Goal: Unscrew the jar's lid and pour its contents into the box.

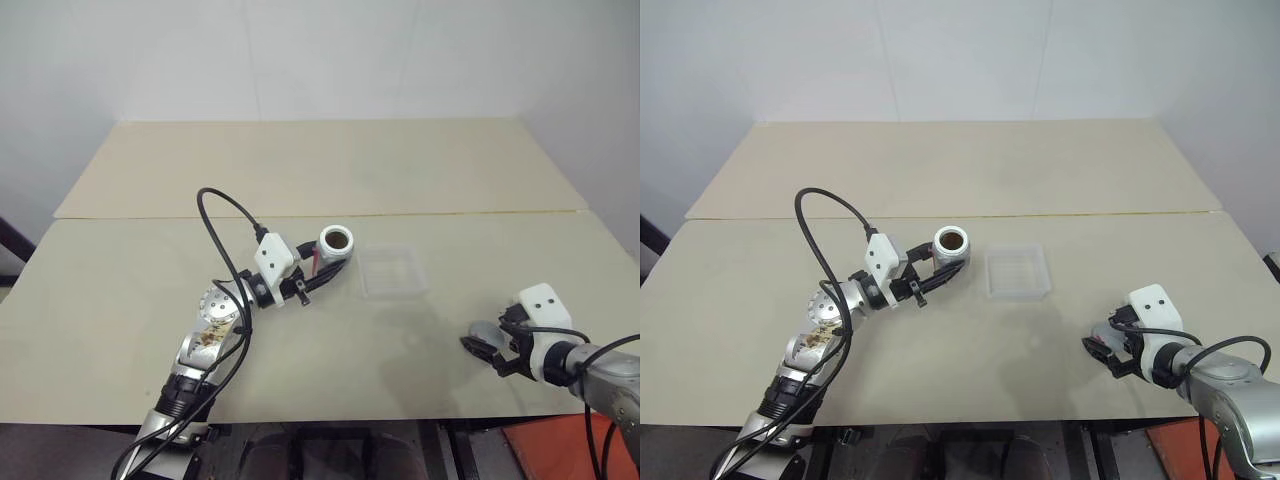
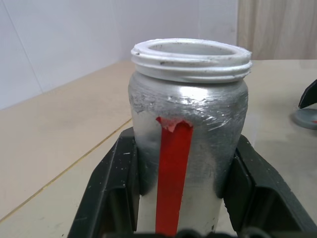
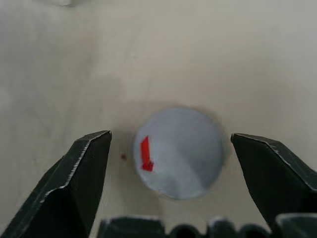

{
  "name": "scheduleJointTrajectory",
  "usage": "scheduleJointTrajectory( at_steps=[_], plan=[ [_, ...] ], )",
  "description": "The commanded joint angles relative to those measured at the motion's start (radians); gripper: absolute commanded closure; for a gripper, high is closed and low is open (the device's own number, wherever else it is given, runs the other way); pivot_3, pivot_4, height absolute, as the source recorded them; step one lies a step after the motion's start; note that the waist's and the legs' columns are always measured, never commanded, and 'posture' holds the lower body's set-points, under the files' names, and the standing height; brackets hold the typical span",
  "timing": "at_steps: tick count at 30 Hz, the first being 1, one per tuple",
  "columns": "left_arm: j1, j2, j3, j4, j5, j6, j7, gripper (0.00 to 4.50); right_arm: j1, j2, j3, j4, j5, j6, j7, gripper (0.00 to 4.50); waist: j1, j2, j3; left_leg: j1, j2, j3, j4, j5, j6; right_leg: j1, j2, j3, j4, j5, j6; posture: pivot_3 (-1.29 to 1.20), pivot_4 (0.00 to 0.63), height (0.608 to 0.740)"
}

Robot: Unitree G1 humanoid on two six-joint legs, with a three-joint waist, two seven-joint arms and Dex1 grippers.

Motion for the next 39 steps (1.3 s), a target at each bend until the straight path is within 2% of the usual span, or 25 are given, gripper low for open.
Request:
scheduleJointTrajectory(
  at_steps=[1,4,8,12,17,18,19,22,25,30,39],
  plan=[
    [-0.029,-0.009,0.000,0.005,0.018,-0.020,0.019,2.64,-0.055,0.000,-0.077,-0.055,0.017,-0.039,0.008,0.02,0.000,0.000,0.000,0.000,0.000,0.000,0.000,0.000,0.000,0.000,0.000,0.000,0.000,0.000,0.000,0.00,0.150,0.740],
    [-0.071,-0.023,-0.020,0.058,0.059,-0.037,0.028,2.64,-0.068,-0.011,-0.135,-0.100,0.082,-0.056,0.084,0.02,0.004,0.000,0.000,0.000,0.000,0.000,0.000,0.000,0.000,0.000,0.000,0.000,0.000,0.000,0.000,0.00,0.150,0.740],
    [-0.157,-0.048,-0.039,0.156,0.112,-0.046,0.050,2.64,-0.019,-0.056,-0.176,-0.165,0.090,-0.122,0.168,0.02,0.016,0.000,0.000,-0.001,-0.001,-0.001,0.000,0.000,0.000,0.001,0.000,-0.002,0.000,0.000,0.001,0.00,0.150,0.740],
    [-0.310,-0.082,-0.078,0.349,0.236,-0.186,0.119,2.64,-0.013,-0.062,-0.188,-0.184,0.083,-0.150,0.170,0.02,0.021,-0.001,0.000,-0.002,-0.001,-0.001,0.001,0.000,0.001,0.001,0.000,-0.002,0.000,0.001,0.001,0.00,0.150,0.740],
    [-0.590,-0.082,-0.245,0.733,0.601,-0.545,0.428,2.64,0.037,-0.061,-0.211,-0.260,0.113,-0.199,0.233,0.02,0.030,-0.002,0.001,-0.002,-0.004,-0.001,0.001,-0.001,0.001,0.001,0.000,-0.003,-0.001,0.001,0.002,0.00,0.150,0.740],
    [-0.643,-0.080,-0.293,0.796,0.689,-0.603,0.522,2.64,0.055,-0.059,-0.220,-0.277,0.115,-0.209,0.243,0.02,0.031,-0.002,0.001,-0.002,-0.004,-0.002,0.000,-0.003,0.005,0.001,0.000,-0.003,-0.001,0.001,0.001,0.00,0.150,0.740],
    [-0.714,-0.068,-0.385,0.859,0.834,-0.645,0.667,2.64,0.065,-0.049,-0.234,-0.291,0.126,-0.213,0.241,0.02,0.031,-0.002,0.001,-0.002,-0.004,-0.002,0.000,-0.003,0.005,0.001,0.000,-0.003,-0.001,0.001,0.002,0.00,0.150,0.740],
    [-0.858,-0.072,-0.563,1.014,1.096,-0.692,0.995,2.64,0.072,-0.027,-0.257,-0.310,0.148,-0.210,0.218,0.02,0.030,-0.004,0.003,-0.005,-0.006,-0.001,0.000,-0.002,0.004,0.001,-0.001,-0.003,-0.004,0.002,0.004,0.00,0.150,0.740],
    [-0.956,-0.105,-0.693,1.138,1.249,-0.682,1.222,2.64,0.089,-0.016,-0.271,-0.323,0.150,-0.207,0.207,0.02,0.029,-0.005,0.003,-0.007,-0.006,-0.001,0.000,-0.003,0.005,0.000,-0.001,-0.003,-0.008,0.003,0.006,0.00,0.150,0.740],
    [-1.038,-0.141,-0.822,1.262,1.385,-0.660,1.402,2.64,0.131,0.004,-0.294,-0.357,0.151,-0.209,0.179,0.02,0.028,-0.005,0.003,-0.014,-0.006,-0.001,0.000,-0.002,0.004,-0.008,-0.001,-0.003,-0.006,0.003,0.007,0.00,0.150,0.740],
    [-1.072,-0.153,-0.929,1.312,1.493,-0.643,1.543,2.64,0.173,0.030,-0.299,-0.385,0.153,-0.221,0.143,0.02,0.029,-0.006,0.003,-0.017,-0.006,-0.001,0.004,0.000,0.002,-0.012,-0.001,-0.003,-0.001,0.003,0.007,0.00,0.150,0.740]
  ],
)
